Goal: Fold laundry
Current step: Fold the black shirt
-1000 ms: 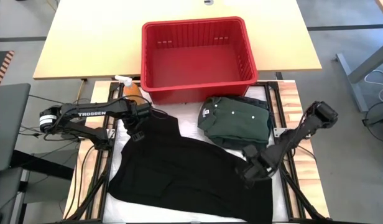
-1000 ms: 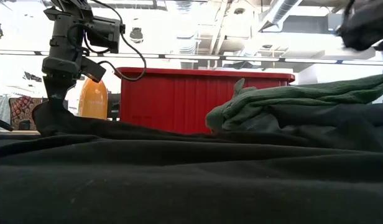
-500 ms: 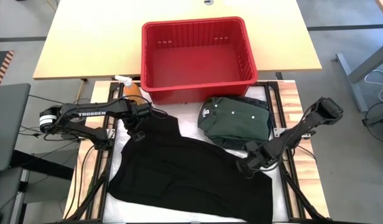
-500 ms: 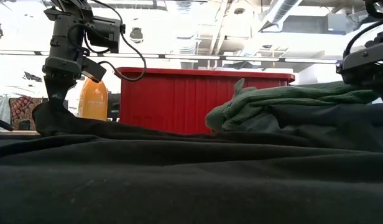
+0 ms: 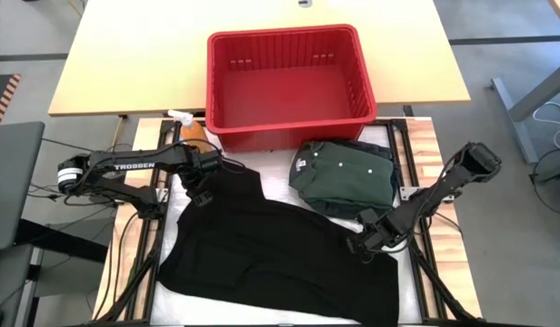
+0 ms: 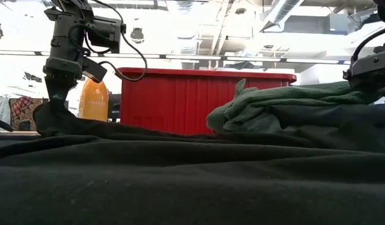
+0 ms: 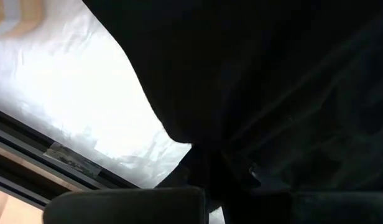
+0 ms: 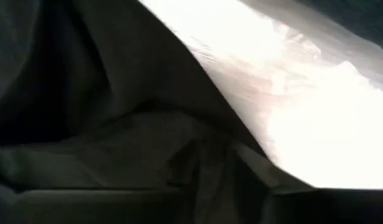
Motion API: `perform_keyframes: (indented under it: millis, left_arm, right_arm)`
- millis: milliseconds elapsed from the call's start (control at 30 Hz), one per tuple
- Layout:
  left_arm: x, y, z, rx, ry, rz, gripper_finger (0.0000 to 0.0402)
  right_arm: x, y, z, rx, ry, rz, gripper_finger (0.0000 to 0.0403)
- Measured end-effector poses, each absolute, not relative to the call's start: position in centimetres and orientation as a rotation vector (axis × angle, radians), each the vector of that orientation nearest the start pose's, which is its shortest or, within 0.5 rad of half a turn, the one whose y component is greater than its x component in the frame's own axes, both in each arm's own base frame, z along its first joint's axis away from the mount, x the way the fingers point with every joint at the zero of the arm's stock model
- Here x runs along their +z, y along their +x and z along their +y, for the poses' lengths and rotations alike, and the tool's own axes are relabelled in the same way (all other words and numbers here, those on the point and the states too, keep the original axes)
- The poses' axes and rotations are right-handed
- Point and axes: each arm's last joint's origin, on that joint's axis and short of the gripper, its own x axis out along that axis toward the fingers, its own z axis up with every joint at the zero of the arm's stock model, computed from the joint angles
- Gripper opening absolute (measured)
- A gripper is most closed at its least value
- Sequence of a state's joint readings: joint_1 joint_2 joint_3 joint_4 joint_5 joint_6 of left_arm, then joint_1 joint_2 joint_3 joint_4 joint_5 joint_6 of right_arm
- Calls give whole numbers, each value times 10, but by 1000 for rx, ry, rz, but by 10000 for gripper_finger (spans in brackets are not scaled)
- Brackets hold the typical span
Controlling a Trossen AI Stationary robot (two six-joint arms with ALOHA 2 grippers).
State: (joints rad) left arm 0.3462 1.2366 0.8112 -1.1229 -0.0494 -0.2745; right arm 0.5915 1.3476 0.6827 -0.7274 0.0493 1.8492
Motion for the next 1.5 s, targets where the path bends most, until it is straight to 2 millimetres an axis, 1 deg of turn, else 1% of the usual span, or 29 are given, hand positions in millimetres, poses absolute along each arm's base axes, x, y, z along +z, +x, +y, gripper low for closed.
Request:
perform_keyframes:
  millis: [133, 200, 300, 400, 533, 633, 833, 867, 933, 1000, 1167, 1300, 1500]
  left_arm:
    - [210, 172, 64, 525, -444, 1490, 0]
    - [210, 173, 64, 525, -444, 1490, 0]
    - [210, 173, 64, 525, -444, 1488, 0]
    - [210, 173, 64, 507, -431, 1494, 0]
    - [216, 172, 64, 490, -409, 1509, 0]
    - [222, 173, 65, 495, -390, 1508, 0]
    - [230, 173, 65, 478, -373, 1526, 0]
    - [230, 172, 65, 478, -375, 1535, 0]
    - [230, 170, 64, 475, -374, 1562, 0]
    - [230, 167, 63, 474, -377, 1590, 0]
    - [233, 162, 55, 421, -410, 1637, 0]
    - [242, 156, 46, 336, -457, 1582, 0]
    - [258, 139, 29, 272, -525, 1499, 0]
  right_arm:
    - [162, 174, 115, -812, 1056, 1235, 30]
    - [162, 174, 115, -799, 1042, 1240, 14]
    - [163, 174, 116, -777, 1023, 1246, 22]
    - [174, 173, 116, -735, 997, 1253, 17]
    - [201, 162, 111, -743, 923, 1291, 11]
    - [225, 152, 106, -733, 797, 1351, 11]
    - [269, 138, 95, -838, 541, 1462, 11]
    - [275, 139, 95, -825, 519, 1472, 11]
    - [282, 141, 96, -734, 480, 1467, 11]
    - [288, 142, 95, -722, 461, 1438, 11]
    - [294, 145, 102, -636, 389, 1449, 11]
    - [303, 143, 109, -543, 343, 1447, 11]
    - [330, 136, 121, -389, 343, 1400, 11]
